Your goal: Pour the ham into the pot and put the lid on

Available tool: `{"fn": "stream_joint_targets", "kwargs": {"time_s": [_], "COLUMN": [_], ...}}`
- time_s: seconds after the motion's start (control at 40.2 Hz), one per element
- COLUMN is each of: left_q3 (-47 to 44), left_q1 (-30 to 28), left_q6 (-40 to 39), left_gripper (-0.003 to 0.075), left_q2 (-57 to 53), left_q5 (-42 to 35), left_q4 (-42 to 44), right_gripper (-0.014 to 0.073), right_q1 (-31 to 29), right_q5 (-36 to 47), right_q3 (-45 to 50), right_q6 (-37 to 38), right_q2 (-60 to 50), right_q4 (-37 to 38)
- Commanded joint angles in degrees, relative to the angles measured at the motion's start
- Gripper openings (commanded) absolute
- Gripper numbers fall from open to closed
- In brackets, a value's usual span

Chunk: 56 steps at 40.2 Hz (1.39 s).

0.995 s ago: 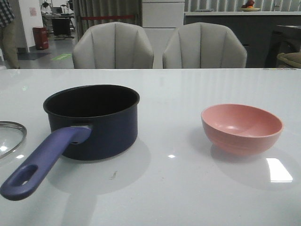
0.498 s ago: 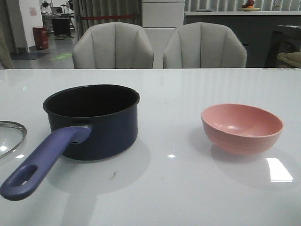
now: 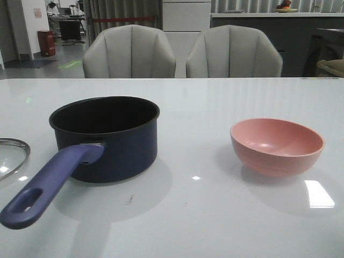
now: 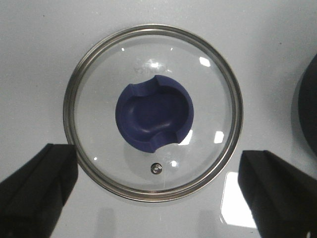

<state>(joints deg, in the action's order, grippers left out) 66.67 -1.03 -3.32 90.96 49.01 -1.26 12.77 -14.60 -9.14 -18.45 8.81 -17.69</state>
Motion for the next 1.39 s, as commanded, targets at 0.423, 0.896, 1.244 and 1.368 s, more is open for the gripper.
{"fn": "stream_joint_targets", "kwargs": {"time_s": [0.423, 0.896, 1.244, 1.368], "left_q3": [11.7, 12.2, 12.5, 12.5], "left_q1": [-2.4, -2.4, -2.4, -2.4], "left_q6": [1.3, 1.3, 1.3, 1.1], "left_gripper": [0.0691, 0.0691, 0.0678, 0.0572], "left_q2": [10.3, 15.1, 16.5, 16.5], "left_q5": [6.0, 6.8, 4.2, 3.9], "left_q4": [-3.8, -3.9, -4.7, -4.7], "right_gripper": [0.0157, 0.0157, 0.0157, 0.0157], "right_q1": [0.1, 0.1, 0.1, 0.1], "right_q5": [4.5, 4.5, 4.5, 4.5], "right_q3": [-1.5, -1.5, -1.5, -1.5], "right_q6": [-0.2, -0.2, -0.2, -0.2], "right_q2": [0.5, 0.5, 0.5, 0.5], "right_q4": [-0.6, -0.6, -0.6, -0.6]}}
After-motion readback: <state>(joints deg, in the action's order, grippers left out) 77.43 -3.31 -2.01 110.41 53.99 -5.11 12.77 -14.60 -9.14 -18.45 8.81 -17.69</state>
